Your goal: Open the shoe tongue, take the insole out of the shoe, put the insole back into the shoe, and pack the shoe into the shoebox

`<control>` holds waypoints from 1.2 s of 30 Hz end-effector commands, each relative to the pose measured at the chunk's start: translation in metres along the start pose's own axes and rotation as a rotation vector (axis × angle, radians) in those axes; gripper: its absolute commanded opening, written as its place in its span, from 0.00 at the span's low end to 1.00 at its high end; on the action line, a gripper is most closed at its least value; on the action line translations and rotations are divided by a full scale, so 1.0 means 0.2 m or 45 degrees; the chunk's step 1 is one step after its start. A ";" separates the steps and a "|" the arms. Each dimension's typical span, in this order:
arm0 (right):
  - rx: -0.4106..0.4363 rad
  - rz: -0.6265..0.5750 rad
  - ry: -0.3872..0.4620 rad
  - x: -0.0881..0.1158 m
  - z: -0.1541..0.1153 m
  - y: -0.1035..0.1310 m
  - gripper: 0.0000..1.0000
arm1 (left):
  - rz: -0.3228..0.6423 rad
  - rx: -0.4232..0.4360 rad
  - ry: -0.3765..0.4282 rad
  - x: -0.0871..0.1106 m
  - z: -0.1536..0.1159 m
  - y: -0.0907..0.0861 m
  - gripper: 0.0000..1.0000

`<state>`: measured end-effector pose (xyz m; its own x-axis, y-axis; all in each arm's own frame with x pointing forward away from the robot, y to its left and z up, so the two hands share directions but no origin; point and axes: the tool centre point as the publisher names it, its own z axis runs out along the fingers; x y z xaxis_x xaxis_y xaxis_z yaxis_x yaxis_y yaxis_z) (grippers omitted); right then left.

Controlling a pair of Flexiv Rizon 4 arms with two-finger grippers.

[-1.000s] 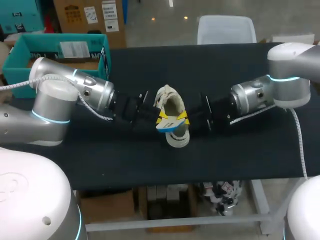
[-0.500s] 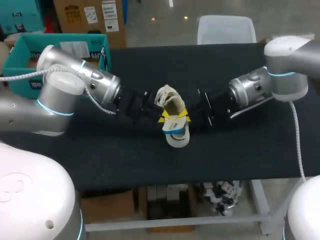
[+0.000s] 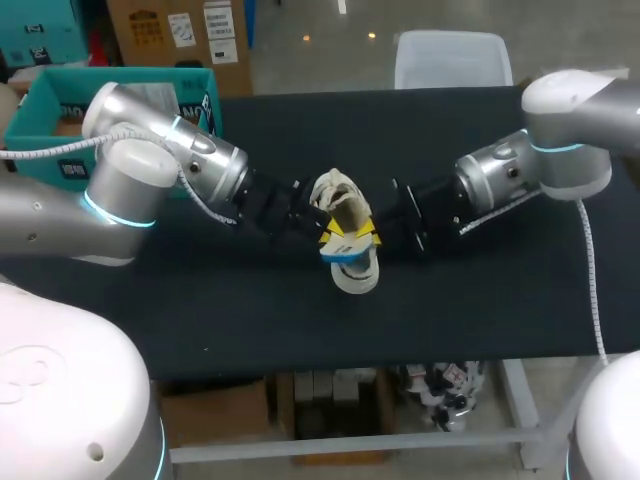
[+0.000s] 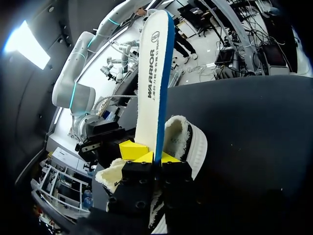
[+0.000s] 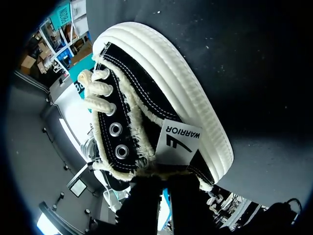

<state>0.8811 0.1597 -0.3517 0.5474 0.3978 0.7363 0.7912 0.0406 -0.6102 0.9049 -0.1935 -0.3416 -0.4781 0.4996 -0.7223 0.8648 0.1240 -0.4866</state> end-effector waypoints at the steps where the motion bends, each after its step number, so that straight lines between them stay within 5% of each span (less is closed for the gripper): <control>1: 0.022 0.004 0.001 0.01 0.03 0.03 0.00 | -0.005 -0.002 -0.004 0.00 0.04 0.03 0.00; 7: 0.018 -0.001 0.022 0.01 0.01 -0.02 0.00 | -0.012 0.001 -0.006 0.02 0.04 0.02 0.00; 11: -0.004 -0.012 0.036 0.01 -0.02 -0.07 0.35 | -0.022 0.000 -0.018 0.02 0.02 0.02 0.00; 16: -0.030 -0.010 0.048 -0.01 -0.05 -0.13 0.41 | -0.028 -0.009 -0.027 0.03 0.01 0.01 0.00; 26: -0.014 -0.023 0.035 -0.01 -0.04 -0.16 0.25 | -0.023 -0.020 -0.030 0.02 0.01 0.00 0.00; 28: 0.003 -0.025 0.020 -0.01 -0.03 -0.16 0.03 | -0.024 -0.025 -0.031 0.02 0.01 0.00 0.00; 32: 0.020 -0.031 0.012 -0.01 -0.03 -0.15 0.00 | -0.028 -0.036 -0.028 0.02 0.00 -0.01 0.00; 34: 0.025 -0.033 0.012 -0.01 -0.03 -0.15 0.00 | -0.018 -0.036 -0.027 0.02 -0.03 -0.03 0.35; 36: 0.025 -0.033 0.010 -0.02 -0.02 -0.15 0.00 | -0.014 -0.018 -0.044 0.02 -0.05 -0.05 0.58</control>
<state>0.8520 0.1524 -0.3311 0.5284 0.3873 0.7555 0.8043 0.0564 -0.5915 0.9009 -0.1909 -0.3396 -0.4924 0.4789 -0.7267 0.8606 0.1432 -0.4888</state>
